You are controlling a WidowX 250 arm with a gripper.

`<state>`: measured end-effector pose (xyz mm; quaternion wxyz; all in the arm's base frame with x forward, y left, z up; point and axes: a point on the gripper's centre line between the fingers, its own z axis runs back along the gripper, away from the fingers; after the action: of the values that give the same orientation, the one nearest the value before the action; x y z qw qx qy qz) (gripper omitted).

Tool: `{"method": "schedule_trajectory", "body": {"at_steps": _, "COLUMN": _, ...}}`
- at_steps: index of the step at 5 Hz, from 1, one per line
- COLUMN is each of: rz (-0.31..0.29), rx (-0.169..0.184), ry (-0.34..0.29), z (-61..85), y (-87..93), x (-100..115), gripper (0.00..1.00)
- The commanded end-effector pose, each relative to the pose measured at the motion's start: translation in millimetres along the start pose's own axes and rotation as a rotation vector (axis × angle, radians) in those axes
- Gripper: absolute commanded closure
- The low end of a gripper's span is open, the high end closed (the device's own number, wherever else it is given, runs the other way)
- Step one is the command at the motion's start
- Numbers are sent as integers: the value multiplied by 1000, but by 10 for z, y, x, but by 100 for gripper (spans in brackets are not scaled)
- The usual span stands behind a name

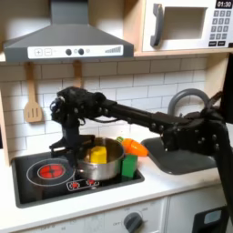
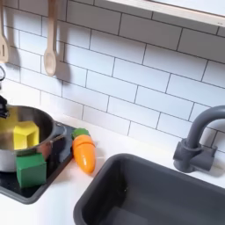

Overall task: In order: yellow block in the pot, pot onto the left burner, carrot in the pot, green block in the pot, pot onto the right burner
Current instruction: 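Slide the pot onto the left burner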

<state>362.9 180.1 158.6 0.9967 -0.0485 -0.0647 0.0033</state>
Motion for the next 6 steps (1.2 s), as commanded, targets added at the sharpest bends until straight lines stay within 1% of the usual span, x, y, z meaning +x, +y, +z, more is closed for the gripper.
{"method": "schedule_trajectory", "body": {"at_steps": 1, "rz": 15, "rx": -5, "ry": -27, "z": 32, "y": 67, "x": -6, "gripper": 100}}
{"method": "schedule_trajectory", "body": {"at_steps": 2, "rz": 30, "rx": 2, "ry": -33, "z": 73, "y": 113, "x": -11, "gripper": 100}}
{"method": "schedule_trajectory", "body": {"at_steps": 4, "rz": 40, "rx": 33, "ry": -56, "z": 222, "y": 215, "x": -1, "gripper": 100}}
{"method": "schedule_trajectory", "body": {"at_steps": 5, "rz": 43, "rx": 35, "ry": -69, "z": 258, "y": 226, "x": 49, "gripper": 100}}
{"method": "schedule_trajectory", "body": {"at_steps": 6, "rz": 51, "rx": 46, "ry": -86, "z": 337, "y": 265, "x": 32, "gripper": 100}}
